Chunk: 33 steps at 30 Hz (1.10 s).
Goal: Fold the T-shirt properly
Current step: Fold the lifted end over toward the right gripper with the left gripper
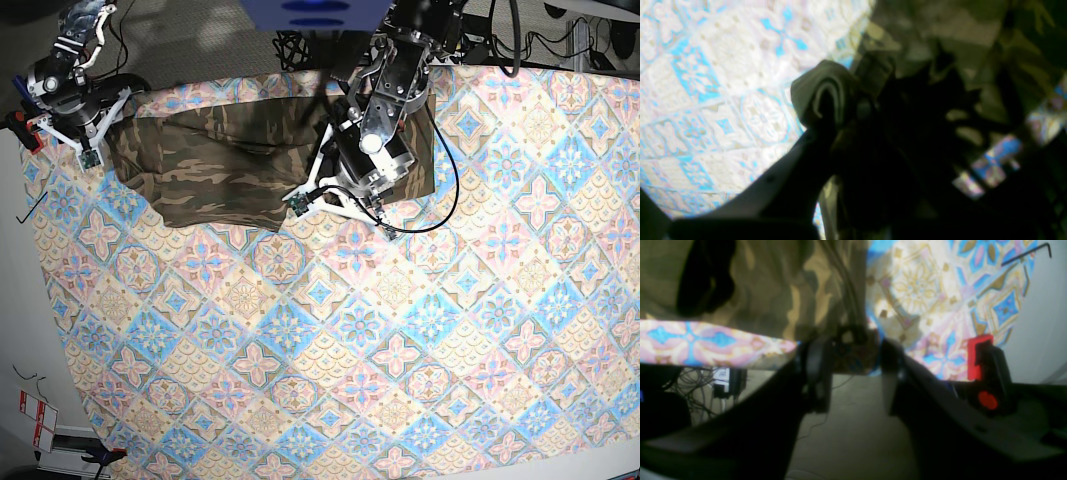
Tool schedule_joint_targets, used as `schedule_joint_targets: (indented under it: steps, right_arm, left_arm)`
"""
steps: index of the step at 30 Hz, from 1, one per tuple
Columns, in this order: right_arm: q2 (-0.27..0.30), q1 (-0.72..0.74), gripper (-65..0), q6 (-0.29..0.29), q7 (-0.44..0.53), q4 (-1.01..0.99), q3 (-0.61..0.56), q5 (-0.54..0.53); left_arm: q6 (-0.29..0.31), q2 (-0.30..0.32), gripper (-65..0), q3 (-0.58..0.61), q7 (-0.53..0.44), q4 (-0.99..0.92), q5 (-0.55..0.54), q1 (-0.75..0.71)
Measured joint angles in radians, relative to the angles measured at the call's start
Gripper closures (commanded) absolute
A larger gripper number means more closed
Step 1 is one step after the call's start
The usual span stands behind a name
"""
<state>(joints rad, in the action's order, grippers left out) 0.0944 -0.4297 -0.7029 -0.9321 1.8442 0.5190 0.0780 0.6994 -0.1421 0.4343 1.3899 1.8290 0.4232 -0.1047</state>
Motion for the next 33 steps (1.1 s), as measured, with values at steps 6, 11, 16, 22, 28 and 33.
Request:
schedule_joint_targets:
  steps: [6, 11, 16, 22, 28, 33]
  right_arm:
    - [0.002, 0.0, -22.8, 0.0, 0.0, 0.0, 0.0, 0.0]
    - [0.0, 0.001, -22.8, 0.0, 0.002, 0.0, 0.0, -0.001]
    - [0.0, 0.0, -22.8, 0.0, -0.003, 0.0, 0.0, 0.0]
    - [0.0, 0.0, -22.8, 0.0, 0.0, 0.0, 0.0, 0.0]
    - [0.0, 0.0, -22.8, 0.0, 0.0, 0.0, 0.0, 0.0]
    - [0.0, -0.001, -22.8, 0.0, 0.0, 0.0, 0.0, 0.0]
  left_arm:
    - [0.004, -0.002, 0.0, 0.026, -0.061, -0.1, -0.013, 0.005]
    - [0.003, -0.001, -3.0, 0.037, -0.101, -0.1, -0.011, 0.01]
    - [0.004, 0.0, -15.0, 0.104, -0.129, -0.101, -0.018, 0.035]
    - [0.004, -0.002, -18.7, 0.186, -0.149, -0.101, -0.027, 0.075]
    - [0.005, 0.0, -18.7, 0.184, -0.258, -0.101, -0.016, 0.09]
    - [0.004, 0.001, -18.6, 0.185, -0.303, -0.078, -0.019, 0.082]
